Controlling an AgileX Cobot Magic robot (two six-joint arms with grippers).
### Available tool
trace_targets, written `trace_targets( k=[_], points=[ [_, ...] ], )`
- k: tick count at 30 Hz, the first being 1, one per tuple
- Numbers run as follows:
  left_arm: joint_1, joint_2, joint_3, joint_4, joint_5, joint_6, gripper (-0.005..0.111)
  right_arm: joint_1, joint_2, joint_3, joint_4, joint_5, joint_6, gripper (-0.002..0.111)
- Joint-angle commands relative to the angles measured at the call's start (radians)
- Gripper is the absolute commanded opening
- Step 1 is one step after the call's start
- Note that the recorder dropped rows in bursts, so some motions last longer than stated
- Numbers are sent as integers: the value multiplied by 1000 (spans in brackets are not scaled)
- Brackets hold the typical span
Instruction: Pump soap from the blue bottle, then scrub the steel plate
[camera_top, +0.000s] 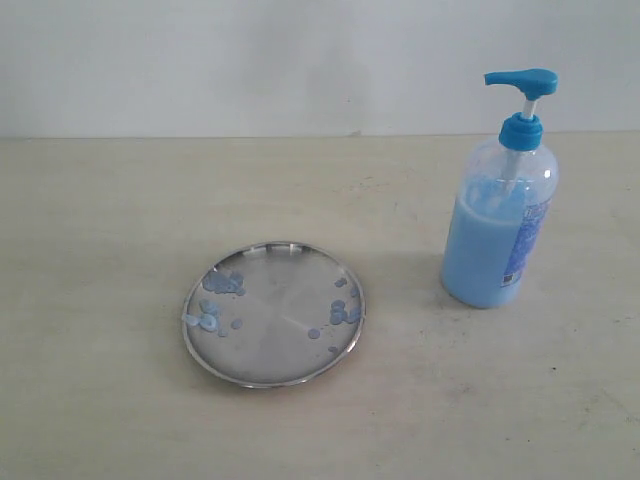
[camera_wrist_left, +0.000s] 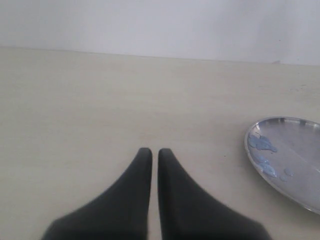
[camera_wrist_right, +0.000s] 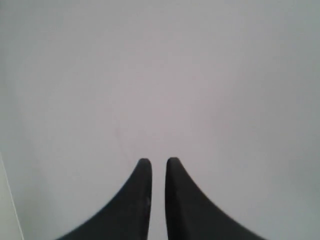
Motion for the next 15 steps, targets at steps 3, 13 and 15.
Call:
trace_targets(
  k=[3, 13, 15],
  points=[
    [-4, -4, -1, -2, -13, 4, 4, -2, 94, -151, -172, 563, -285, 0],
    [-4, -4, -1, -2, -13, 4, 4, 21, 1001, -234, -549, 349, -280, 19],
    [-4, -4, -1, -2, -13, 4, 4, 48, 1129, -234, -695, 236, -308, 58]
  ],
)
